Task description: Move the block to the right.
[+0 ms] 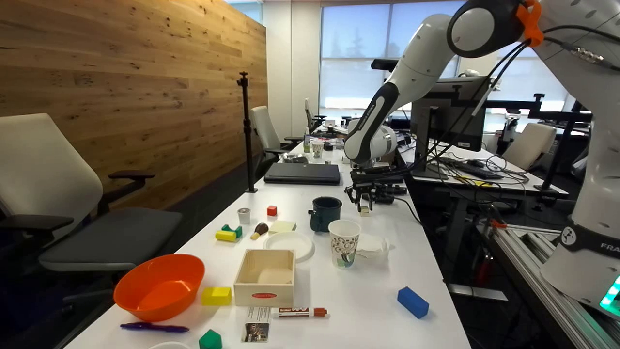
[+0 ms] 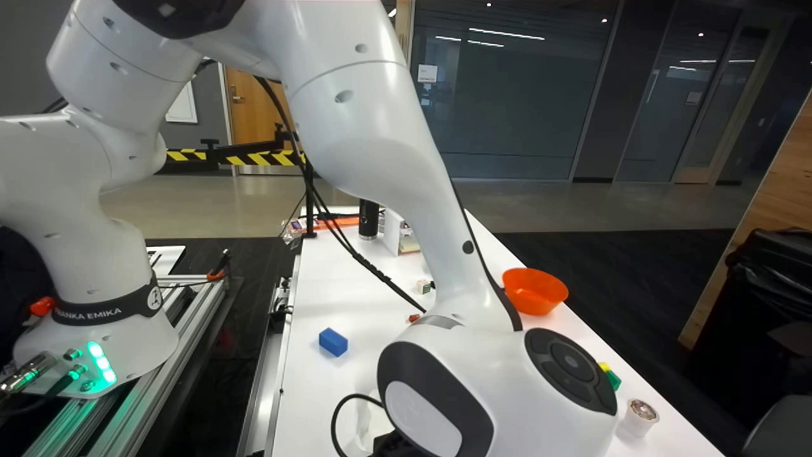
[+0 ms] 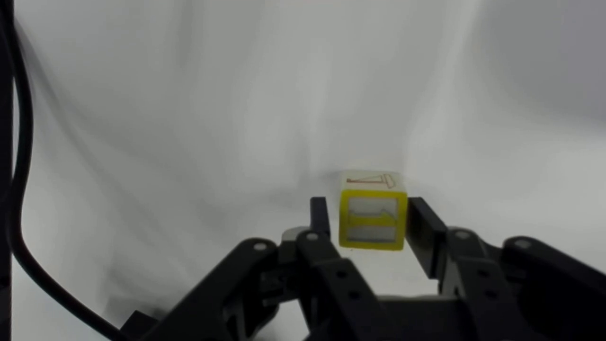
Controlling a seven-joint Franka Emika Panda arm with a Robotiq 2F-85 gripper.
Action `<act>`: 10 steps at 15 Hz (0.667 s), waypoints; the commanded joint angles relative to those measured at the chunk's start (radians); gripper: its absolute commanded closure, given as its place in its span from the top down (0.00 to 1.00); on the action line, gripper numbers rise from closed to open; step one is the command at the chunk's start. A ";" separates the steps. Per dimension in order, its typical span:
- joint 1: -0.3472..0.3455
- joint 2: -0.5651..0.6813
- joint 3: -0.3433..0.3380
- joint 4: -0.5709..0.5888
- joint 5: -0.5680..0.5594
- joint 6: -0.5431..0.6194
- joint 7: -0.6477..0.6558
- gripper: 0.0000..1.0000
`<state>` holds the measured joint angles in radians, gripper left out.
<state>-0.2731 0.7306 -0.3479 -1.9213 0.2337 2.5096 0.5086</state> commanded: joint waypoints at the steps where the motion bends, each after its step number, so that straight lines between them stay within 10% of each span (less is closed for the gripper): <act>1: -0.004 0.003 0.001 0.016 0.000 -0.016 -0.008 0.36; 3: -0.003 0.006 0.000 0.017 -0.002 -0.014 -0.008 0.13; 10: 0.036 -0.003 -0.020 -0.038 -0.012 0.259 -0.011 0.10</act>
<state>-0.2642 0.7306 -0.3504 -1.9265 0.2311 2.6053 0.5041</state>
